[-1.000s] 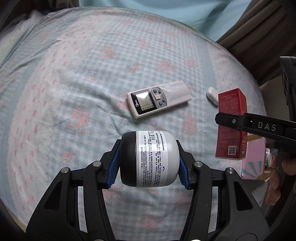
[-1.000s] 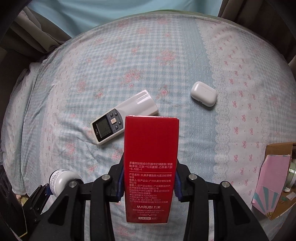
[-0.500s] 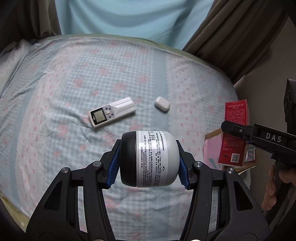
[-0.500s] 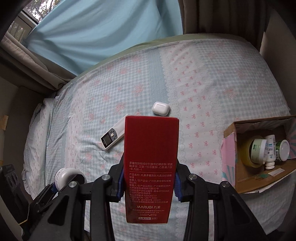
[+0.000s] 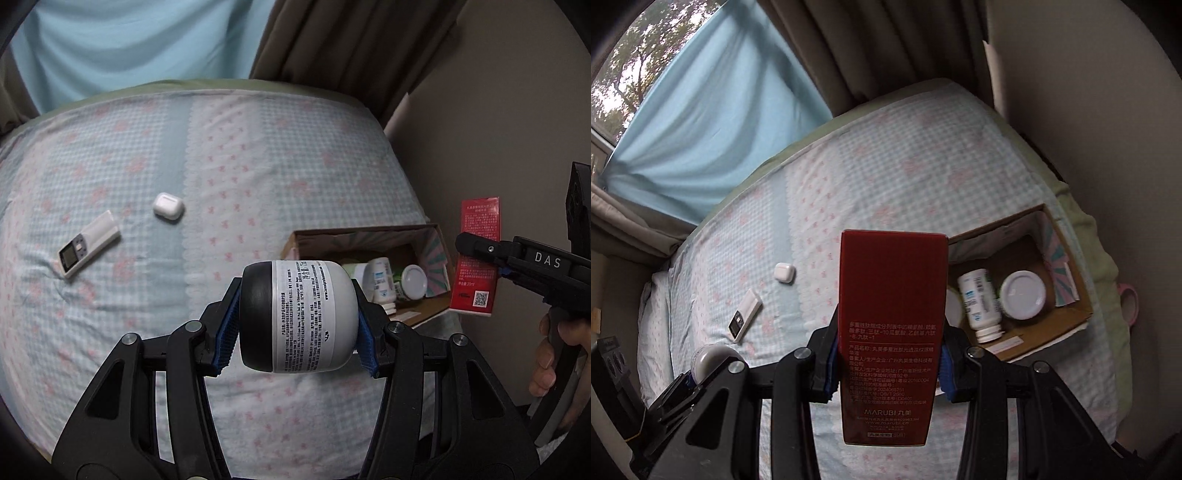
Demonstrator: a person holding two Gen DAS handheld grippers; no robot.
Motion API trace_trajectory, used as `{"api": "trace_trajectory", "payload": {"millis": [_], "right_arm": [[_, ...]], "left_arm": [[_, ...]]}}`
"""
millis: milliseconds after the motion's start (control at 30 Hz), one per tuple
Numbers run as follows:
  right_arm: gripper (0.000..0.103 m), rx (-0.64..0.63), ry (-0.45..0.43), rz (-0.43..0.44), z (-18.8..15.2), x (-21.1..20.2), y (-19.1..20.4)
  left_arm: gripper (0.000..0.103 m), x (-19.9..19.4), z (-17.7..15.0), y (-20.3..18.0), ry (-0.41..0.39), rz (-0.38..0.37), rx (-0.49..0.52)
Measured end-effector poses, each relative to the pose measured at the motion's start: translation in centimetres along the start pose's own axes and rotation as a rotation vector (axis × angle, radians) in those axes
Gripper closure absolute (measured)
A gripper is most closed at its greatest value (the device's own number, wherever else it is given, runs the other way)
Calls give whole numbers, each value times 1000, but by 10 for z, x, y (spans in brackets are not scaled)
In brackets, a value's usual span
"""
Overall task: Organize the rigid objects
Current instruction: 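Carry the jar and red box to the cardboard box and lower them inside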
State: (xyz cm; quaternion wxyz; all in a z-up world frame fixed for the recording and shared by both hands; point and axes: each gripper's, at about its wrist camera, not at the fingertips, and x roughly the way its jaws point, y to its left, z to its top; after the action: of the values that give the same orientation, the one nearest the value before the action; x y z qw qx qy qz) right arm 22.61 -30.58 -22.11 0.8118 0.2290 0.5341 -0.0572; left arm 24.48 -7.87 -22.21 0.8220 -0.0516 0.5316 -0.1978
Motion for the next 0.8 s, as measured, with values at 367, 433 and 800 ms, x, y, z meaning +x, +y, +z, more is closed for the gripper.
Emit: {"api": "trace_trajectory", "payload": {"millis": [367,433,800], "right_arm": [[65,121,47,-40,20,30,-123],[65,97,67,-64,24,41,-136],[65,-92,128,-148,42,103,-174]], "left_arm": [[53,98,-16,-95,155,21,201],[53,115,-21,-100,186,38,234],[53,179,-37,-97,275,155,383]]}}
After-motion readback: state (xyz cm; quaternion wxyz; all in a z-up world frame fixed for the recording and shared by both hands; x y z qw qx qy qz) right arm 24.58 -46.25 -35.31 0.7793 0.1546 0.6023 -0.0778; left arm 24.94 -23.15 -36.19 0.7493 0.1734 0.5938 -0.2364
